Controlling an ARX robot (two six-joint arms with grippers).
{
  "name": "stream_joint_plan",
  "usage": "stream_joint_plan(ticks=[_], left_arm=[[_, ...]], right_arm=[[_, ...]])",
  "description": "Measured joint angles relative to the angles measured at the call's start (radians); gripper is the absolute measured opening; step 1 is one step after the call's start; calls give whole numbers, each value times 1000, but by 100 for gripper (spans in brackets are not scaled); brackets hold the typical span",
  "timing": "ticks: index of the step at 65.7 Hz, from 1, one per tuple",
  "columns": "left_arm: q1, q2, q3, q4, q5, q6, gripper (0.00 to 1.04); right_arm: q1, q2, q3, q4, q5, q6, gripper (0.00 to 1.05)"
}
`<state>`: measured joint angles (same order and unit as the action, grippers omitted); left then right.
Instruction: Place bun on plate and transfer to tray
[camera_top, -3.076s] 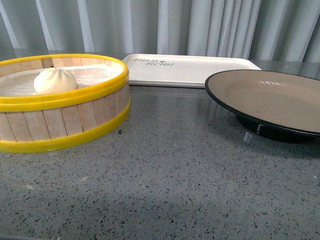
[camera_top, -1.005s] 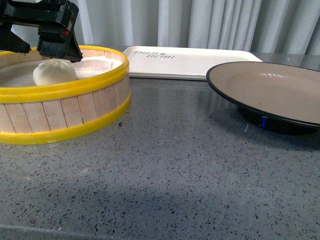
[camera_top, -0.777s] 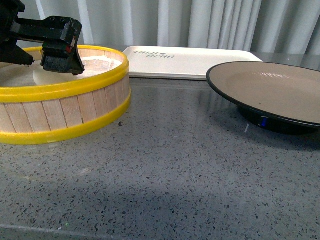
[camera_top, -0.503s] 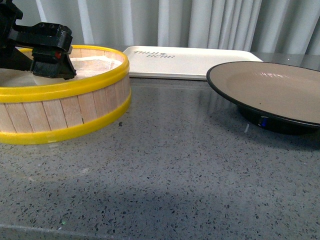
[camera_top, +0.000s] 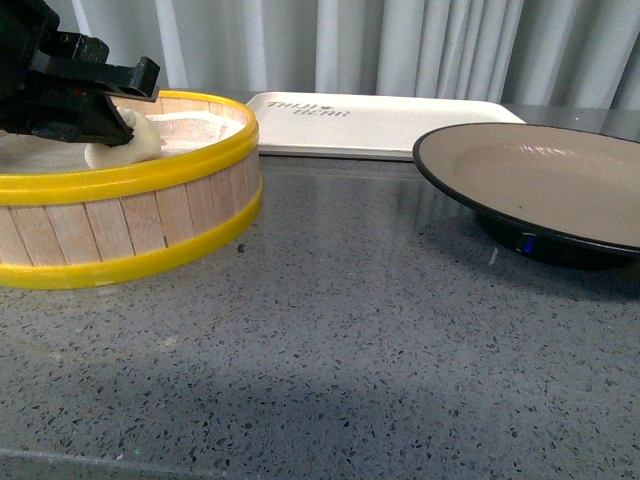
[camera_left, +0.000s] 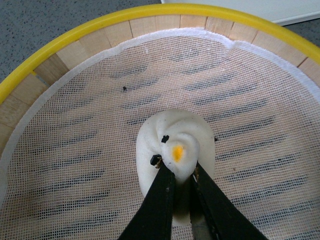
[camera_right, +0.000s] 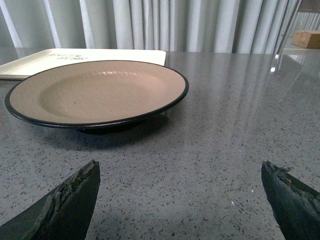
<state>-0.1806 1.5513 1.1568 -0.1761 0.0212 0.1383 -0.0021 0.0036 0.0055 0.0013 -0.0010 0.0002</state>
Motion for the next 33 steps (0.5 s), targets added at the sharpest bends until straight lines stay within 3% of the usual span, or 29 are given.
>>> stream_joint_plan(ticks=[33], left_arm=[[-31,-130,-18,37,10,-17,4]], right_arm=[[0,0,0,0,0,0,96]])
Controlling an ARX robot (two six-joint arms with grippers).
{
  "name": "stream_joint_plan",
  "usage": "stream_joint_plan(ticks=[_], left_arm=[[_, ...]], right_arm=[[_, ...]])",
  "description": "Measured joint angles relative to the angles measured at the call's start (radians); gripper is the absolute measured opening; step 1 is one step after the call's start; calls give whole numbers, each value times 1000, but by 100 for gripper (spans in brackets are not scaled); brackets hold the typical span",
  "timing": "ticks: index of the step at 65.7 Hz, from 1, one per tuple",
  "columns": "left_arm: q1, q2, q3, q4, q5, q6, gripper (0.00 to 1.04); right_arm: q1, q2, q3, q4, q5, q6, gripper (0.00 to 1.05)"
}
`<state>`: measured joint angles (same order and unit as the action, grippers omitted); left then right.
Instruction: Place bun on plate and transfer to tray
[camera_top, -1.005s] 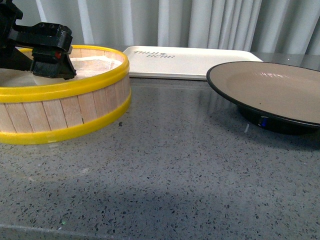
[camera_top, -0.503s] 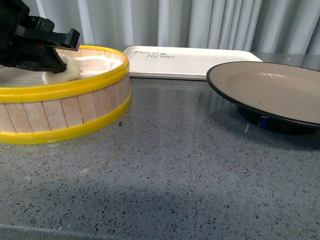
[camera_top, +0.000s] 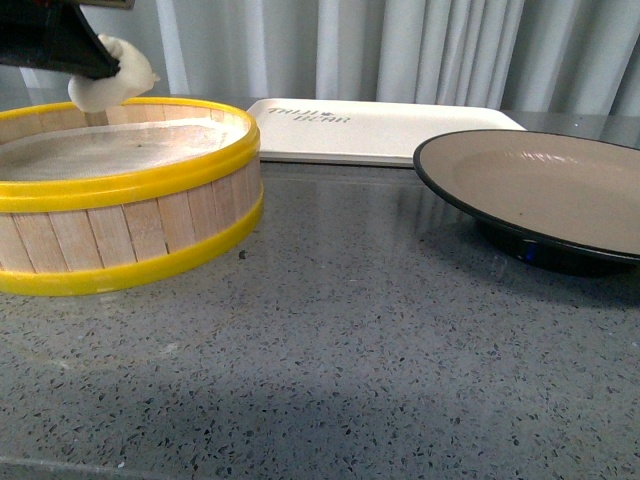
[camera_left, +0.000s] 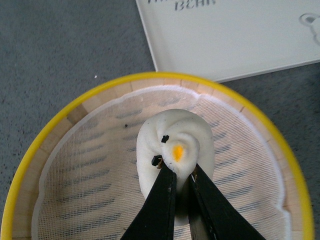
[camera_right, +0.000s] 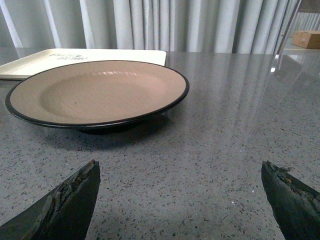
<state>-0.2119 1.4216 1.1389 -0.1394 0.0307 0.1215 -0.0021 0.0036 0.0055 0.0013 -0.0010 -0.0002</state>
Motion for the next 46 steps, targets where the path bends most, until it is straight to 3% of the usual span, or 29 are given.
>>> stream_joint_plan(ticks=[16,34,46], left_arm=[[-98,1,69,51,-2,-50,4],[-360,92,124,48,-19,-18,4],[-461,170,148,65,-28,-17,4]], right_arm=[[0,0,0,0,0,0,96],[0,0,0,0,0,0,96],[0,0,0,0,0,0,96]])
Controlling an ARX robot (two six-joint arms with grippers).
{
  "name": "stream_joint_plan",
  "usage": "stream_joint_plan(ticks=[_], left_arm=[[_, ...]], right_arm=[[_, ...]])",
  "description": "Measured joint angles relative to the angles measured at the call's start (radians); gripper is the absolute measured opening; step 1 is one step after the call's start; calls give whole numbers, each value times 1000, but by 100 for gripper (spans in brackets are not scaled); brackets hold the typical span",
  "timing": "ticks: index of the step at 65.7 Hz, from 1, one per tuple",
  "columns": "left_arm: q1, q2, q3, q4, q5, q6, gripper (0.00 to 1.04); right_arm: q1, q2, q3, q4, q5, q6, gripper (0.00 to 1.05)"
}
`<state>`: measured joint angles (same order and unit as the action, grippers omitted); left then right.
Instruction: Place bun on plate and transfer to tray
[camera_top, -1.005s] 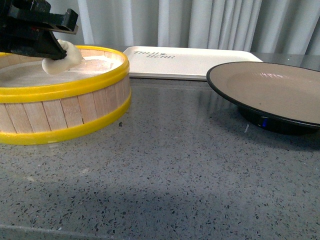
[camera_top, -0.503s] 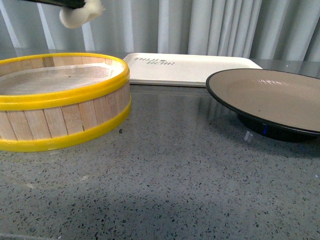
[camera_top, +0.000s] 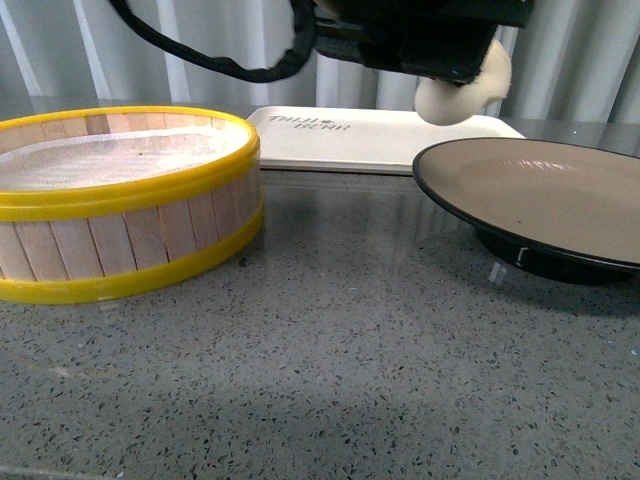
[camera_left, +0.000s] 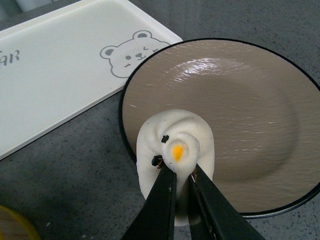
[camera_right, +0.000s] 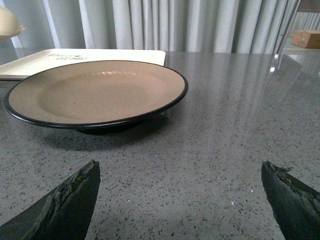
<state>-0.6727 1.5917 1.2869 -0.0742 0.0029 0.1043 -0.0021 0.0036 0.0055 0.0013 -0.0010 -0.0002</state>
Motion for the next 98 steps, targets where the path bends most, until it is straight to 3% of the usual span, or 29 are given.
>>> stream_joint_plan(ticks=[24,44,64,98], left_arm=[[-84,266,314,-68,0,33,4],[-146,375,369,-79,-28,77,4],[-134,469,442,-93,-98,149,4],[-90,455,427,-114,-82,198,4]], right_arm=[[0,0,0,0,0,0,96],[0,0,0,0,0,0,96],[0,0,0,0,0,0,96],[0,0,0,0,0,0,96]])
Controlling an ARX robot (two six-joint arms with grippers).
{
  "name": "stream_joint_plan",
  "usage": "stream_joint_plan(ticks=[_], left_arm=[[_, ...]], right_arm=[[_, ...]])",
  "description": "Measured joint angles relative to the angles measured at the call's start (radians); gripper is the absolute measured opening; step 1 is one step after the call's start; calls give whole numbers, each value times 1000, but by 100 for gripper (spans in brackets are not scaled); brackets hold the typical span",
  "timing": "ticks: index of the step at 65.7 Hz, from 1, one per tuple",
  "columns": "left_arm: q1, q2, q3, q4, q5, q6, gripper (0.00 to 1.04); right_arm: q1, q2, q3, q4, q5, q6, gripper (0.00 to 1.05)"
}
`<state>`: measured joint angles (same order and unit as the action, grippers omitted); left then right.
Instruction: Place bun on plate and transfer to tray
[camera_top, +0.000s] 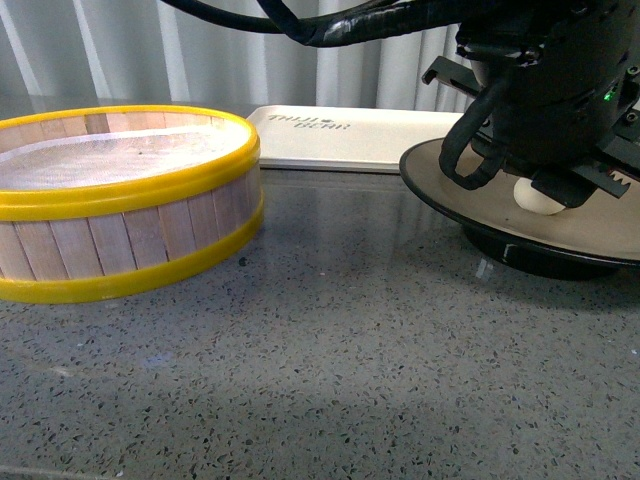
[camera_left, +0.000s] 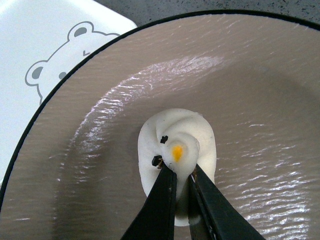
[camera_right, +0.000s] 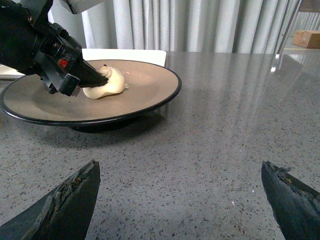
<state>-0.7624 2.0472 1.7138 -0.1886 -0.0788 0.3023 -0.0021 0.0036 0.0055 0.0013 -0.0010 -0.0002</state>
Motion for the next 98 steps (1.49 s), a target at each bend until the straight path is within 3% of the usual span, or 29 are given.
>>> stream_joint_plan(ticks=[7,41,51,62,83,88,98], left_arm=[[2,-6,-1,-13,4,-2,17],[3,-62,22,-59,34,-24,100],[18,-131,-18,12,35,-68,98],[72,-352,-204,177,-20,-100,98],[327,-795,-662,279,-32,-108,98],[398,-889,-801,423,-179,-189,85],[615,-1110,-1120,571,-60,-276,56]], right_arm=[[0,0,0,0,0,0,96],[0,0,0,0,0,0,96],[0,0,0,0,0,0,96],[0,0,0,0,0,0,96],[0,0,0,0,0,0,96],[0,0,0,0,0,0,96],[0,0,0,0,0,0,96]])
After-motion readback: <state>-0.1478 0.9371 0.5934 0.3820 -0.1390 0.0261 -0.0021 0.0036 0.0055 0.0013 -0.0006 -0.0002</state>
